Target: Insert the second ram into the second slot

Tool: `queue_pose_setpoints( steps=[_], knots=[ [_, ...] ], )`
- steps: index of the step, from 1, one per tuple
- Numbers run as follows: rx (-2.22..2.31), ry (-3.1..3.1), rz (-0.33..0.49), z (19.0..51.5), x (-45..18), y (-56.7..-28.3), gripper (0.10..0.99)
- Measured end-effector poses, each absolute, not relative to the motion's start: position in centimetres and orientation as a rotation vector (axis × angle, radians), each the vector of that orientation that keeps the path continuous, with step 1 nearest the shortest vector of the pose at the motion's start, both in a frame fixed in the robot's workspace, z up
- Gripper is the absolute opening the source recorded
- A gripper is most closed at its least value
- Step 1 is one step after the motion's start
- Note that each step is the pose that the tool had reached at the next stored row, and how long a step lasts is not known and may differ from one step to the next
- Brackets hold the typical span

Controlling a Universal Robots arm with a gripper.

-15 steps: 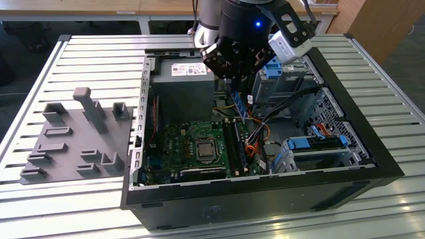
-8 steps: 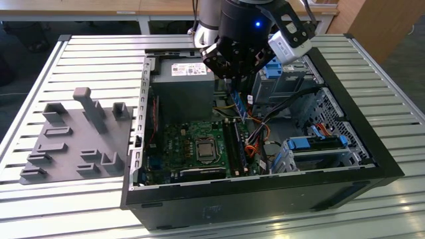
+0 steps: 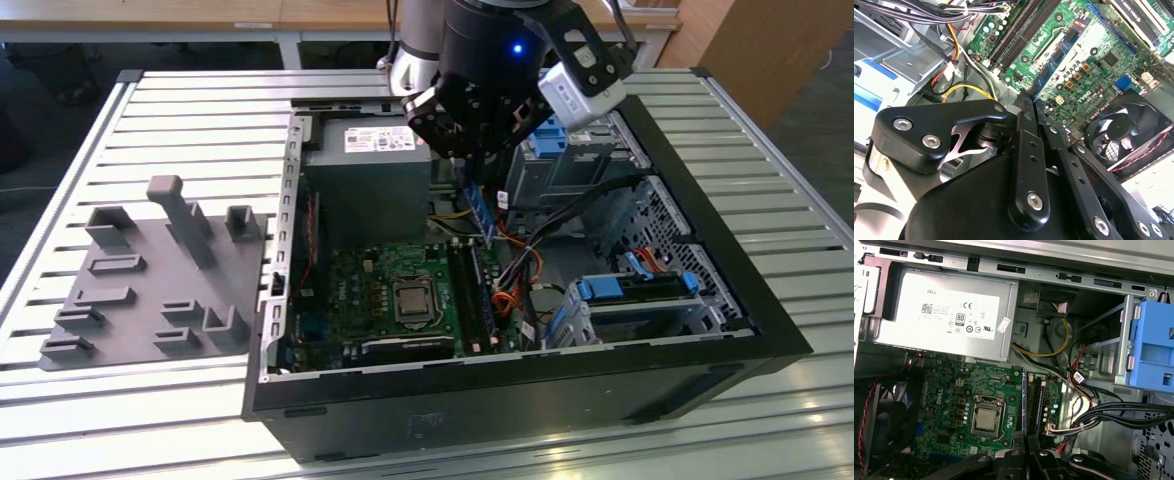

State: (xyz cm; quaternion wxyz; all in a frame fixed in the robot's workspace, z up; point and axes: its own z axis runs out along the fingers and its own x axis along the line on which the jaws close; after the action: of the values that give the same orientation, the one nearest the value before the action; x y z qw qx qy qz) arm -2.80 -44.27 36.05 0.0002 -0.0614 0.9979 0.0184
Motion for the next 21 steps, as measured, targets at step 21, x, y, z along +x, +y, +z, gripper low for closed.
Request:
queue_pose_setpoints(
  steps=[21],
  knots=[
    [-0.149, 3.137, 0.058, 35.99, -2.8, -44.27, 0.137]
  ],
)
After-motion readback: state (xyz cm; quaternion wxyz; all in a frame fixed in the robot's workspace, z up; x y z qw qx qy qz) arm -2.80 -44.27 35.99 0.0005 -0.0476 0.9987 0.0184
